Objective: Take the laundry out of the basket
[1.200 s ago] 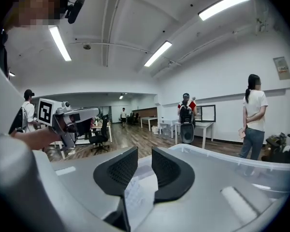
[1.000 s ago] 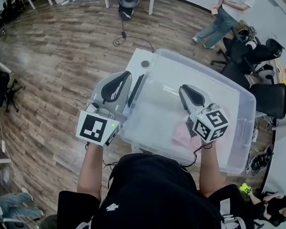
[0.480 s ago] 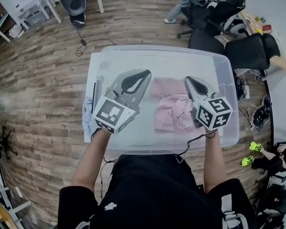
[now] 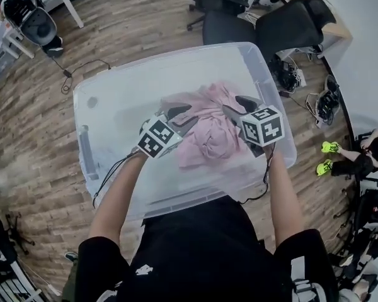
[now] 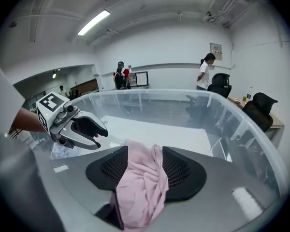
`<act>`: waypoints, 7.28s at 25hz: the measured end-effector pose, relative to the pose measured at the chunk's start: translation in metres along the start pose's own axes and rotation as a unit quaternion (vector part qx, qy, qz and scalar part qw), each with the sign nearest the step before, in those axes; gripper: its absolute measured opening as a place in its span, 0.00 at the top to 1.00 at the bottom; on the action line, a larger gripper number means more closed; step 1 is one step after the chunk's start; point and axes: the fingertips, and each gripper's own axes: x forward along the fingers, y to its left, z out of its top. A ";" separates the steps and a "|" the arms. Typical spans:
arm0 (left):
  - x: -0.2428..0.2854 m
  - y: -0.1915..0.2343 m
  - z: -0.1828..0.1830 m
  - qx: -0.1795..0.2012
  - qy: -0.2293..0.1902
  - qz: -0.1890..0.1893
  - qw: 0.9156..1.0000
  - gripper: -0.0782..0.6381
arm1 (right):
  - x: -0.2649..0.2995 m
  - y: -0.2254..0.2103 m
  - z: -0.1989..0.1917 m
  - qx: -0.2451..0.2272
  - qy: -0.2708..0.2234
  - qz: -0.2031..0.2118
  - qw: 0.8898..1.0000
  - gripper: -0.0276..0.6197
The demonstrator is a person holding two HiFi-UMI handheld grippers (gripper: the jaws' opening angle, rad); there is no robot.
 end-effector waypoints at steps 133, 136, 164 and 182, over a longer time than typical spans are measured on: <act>-0.176 -0.141 0.103 0.245 -0.010 0.332 0.911 0.62 | -0.245 0.167 0.105 -0.009 -0.408 0.050 0.912 0.72; -0.183 -0.155 0.099 0.248 -0.008 0.333 0.910 0.62 | -0.254 0.176 0.095 -0.006 -0.409 0.051 0.911 0.72; -0.236 -0.257 0.070 0.246 -0.014 0.354 0.902 0.62 | -0.318 0.249 0.027 -0.021 -0.412 0.064 0.909 0.72; -0.213 -0.343 0.082 0.227 0.011 0.388 0.893 0.62 | -0.376 0.230 -0.028 -0.027 -0.410 0.113 0.905 0.72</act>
